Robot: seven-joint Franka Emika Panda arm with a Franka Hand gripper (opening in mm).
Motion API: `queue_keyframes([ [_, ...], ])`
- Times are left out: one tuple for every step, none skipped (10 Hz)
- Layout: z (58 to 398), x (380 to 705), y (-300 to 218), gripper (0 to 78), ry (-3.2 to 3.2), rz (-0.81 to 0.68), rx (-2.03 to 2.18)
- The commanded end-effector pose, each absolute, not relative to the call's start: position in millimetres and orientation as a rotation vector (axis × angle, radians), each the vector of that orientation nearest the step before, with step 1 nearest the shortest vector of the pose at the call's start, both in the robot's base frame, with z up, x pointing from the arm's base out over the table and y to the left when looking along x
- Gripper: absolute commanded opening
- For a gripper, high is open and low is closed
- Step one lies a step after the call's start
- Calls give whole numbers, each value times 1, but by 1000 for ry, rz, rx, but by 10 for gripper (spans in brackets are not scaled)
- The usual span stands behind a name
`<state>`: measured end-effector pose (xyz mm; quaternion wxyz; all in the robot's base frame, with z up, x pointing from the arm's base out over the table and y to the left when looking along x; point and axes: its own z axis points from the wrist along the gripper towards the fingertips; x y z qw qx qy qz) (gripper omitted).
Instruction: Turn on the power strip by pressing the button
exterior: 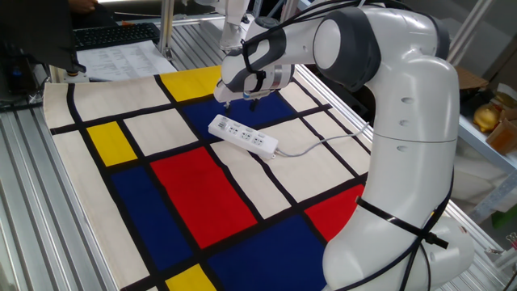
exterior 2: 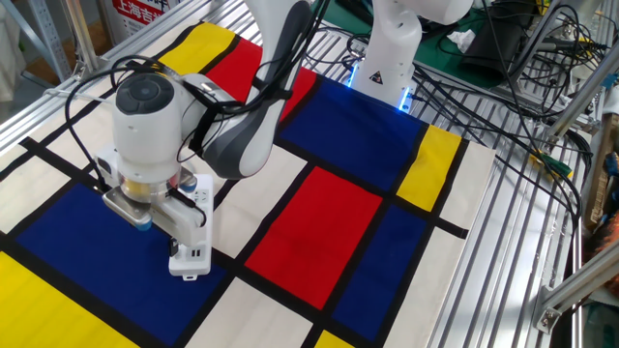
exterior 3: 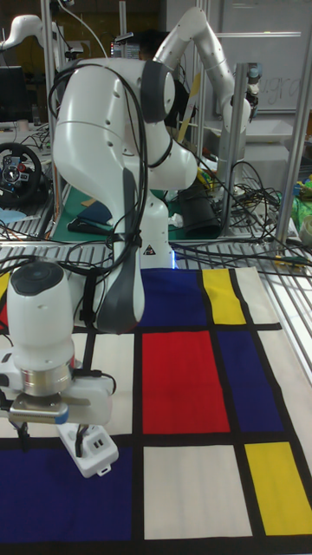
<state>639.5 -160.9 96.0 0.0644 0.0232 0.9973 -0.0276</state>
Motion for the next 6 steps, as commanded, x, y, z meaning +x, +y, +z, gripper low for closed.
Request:
queue_keyframes([
  [95,639,-161,774,3007,-85,72],
  [95,639,-161,774,3005,-85,70],
  [96,639,-161,774,3004,-85,69],
  [96,639,-161,774,3004,-86,67],
  [96,639,-161,774,3006,-87,65],
  [95,639,-160,774,3009,-88,63],
])
